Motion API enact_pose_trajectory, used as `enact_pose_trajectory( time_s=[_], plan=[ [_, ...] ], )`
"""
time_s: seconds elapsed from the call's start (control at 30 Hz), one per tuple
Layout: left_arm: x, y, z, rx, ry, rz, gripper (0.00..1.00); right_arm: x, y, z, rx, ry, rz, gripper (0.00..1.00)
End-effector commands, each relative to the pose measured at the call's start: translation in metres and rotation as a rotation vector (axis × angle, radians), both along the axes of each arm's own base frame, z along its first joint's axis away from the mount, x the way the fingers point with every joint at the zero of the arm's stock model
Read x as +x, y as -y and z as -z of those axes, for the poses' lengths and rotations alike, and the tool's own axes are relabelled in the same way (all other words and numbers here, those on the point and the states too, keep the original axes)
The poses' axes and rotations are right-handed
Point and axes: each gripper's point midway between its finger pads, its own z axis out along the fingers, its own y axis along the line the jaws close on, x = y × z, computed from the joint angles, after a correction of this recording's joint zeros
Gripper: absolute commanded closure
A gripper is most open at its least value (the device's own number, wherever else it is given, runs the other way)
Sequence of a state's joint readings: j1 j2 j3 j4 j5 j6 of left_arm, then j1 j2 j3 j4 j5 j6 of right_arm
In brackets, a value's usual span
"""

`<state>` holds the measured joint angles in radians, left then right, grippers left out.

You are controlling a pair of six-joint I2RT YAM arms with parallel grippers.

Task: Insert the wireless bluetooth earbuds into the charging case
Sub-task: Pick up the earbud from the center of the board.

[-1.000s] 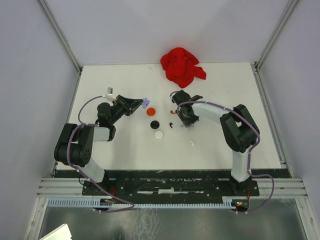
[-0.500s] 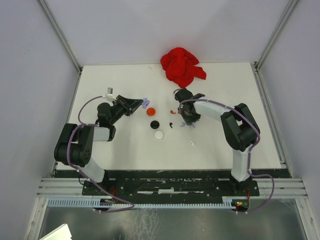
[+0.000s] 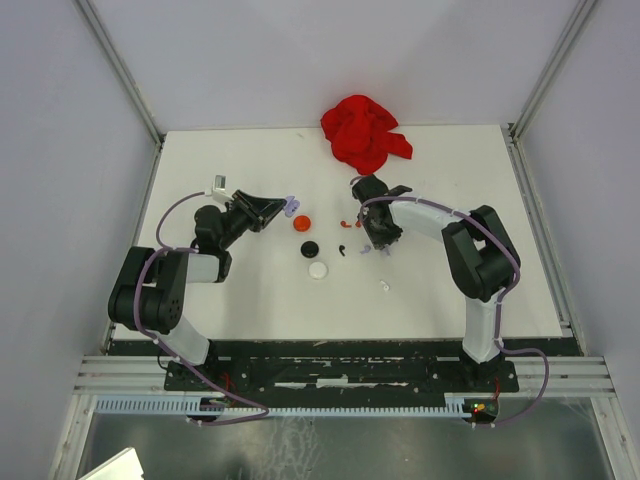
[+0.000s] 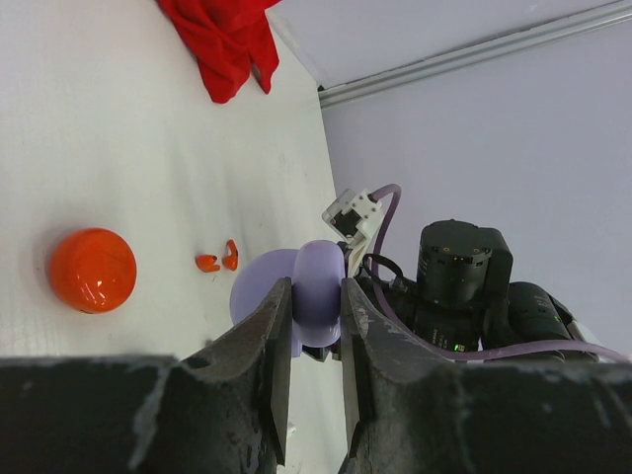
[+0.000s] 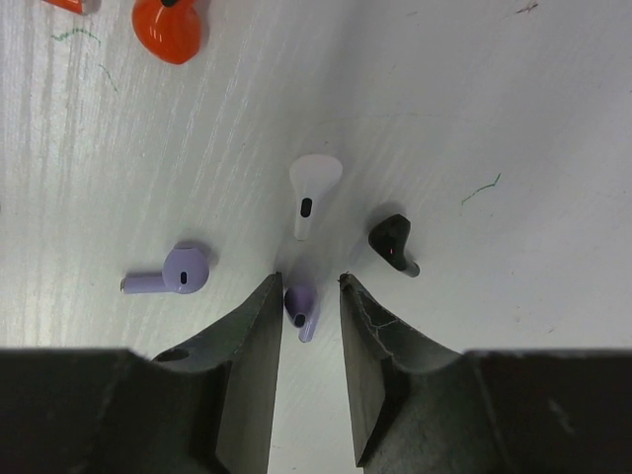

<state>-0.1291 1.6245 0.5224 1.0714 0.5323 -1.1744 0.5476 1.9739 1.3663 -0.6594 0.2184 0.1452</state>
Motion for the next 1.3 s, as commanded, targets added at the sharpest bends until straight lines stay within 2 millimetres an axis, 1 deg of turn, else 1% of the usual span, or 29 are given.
enact_pose_trajectory(
  time_s=[0.0,0.4,0.97,1.13,1.27],
  plan=[
    [0.0013,-0.0023,-0.0102,-0.018,0.041,-0.008,0.97,0.0058,-0.0067,-0.0058,0.038,0.015,0.022,0.63],
    [0.0005,-0.0019,-0.0096,-0.019,0.040,-0.006,0.97,0.0014,-0.0061,-0.0036,0.041,-0.008,0.047,0.64],
    [0.0010,-0.0025,-0.0097,-0.021,0.039,-0.009,0.97,0.0007,-0.0013,-0.0003,0.037,-0.022,0.066,0.67],
    [0.0008,-0.0021,-0.0102,-0.021,0.041,-0.007,0.97,0.0007,-0.0009,0.0014,0.039,-0.028,0.069,0.69],
    [0.0006,-0.0018,-0.0102,-0.021,0.041,-0.005,0.97,0.0010,-0.0010,0.0025,0.038,-0.033,0.071,0.76]
  ],
)
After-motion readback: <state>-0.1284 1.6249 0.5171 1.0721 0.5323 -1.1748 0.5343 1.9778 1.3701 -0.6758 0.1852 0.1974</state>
